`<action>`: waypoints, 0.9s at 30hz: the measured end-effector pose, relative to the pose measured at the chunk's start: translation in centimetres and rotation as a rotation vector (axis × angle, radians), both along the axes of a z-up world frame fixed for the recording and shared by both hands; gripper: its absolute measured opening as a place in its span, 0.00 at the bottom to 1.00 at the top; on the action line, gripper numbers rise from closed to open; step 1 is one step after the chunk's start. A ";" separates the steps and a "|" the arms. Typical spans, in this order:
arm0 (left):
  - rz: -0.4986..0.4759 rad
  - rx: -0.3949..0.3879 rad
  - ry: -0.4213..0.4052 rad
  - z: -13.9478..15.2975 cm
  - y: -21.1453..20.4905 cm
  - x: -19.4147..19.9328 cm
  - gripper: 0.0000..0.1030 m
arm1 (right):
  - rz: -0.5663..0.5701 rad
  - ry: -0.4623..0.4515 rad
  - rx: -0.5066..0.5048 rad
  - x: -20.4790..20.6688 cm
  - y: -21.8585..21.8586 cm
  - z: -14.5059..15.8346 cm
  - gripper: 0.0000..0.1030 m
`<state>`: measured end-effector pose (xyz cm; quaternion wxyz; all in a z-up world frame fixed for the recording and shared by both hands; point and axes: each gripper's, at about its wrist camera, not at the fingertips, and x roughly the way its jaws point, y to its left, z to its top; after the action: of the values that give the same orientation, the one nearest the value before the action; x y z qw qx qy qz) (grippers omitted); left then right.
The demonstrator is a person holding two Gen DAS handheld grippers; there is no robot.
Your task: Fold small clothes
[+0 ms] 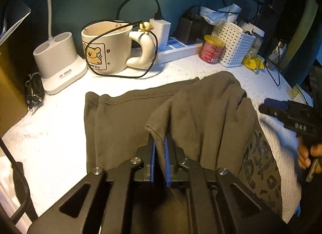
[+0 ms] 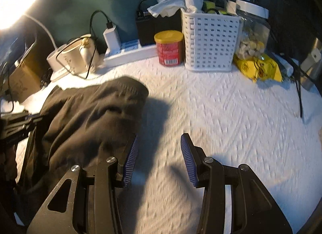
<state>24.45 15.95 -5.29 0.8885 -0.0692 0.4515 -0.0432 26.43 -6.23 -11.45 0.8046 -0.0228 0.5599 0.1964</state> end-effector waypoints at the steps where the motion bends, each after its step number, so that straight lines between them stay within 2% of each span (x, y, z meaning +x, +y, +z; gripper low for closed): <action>1: 0.003 0.001 -0.003 0.0 0.2 0.0 0.03 | 0.000 -0.004 0.007 0.4 0.2 -0.1 0.45; 9: 0.041 0.006 -0.059 1.9 2.1 -0.8 0.03 | 0.010 0.025 0.081 3.8 1.3 -2.1 0.45; 17: 0.051 0.023 -0.097 3.5 3.5 -1.0 0.03 | 0.064 0.074 0.125 4.5 3.4 -3.9 0.45; 19: 0.045 0.022 -0.096 3.5 3.8 -0.9 0.03 | 0.077 0.098 0.162 4.6 3.8 -4.2 0.26; 21: 0.035 0.021 -0.095 3.6 3.9 -0.9 0.03 | 0.077 0.063 0.154 4.7 4.2 -3.8 0.16; 27: 0.021 0.036 -0.115 4.2 4.4 -0.6 0.03 | 0.082 -0.037 0.176 5.2 5.2 -2.0 0.13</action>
<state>23.89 20.38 -1.12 0.9145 -0.0554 0.3996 -0.0296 31.59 -1.02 -13.44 0.8050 0.0215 0.5242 0.2771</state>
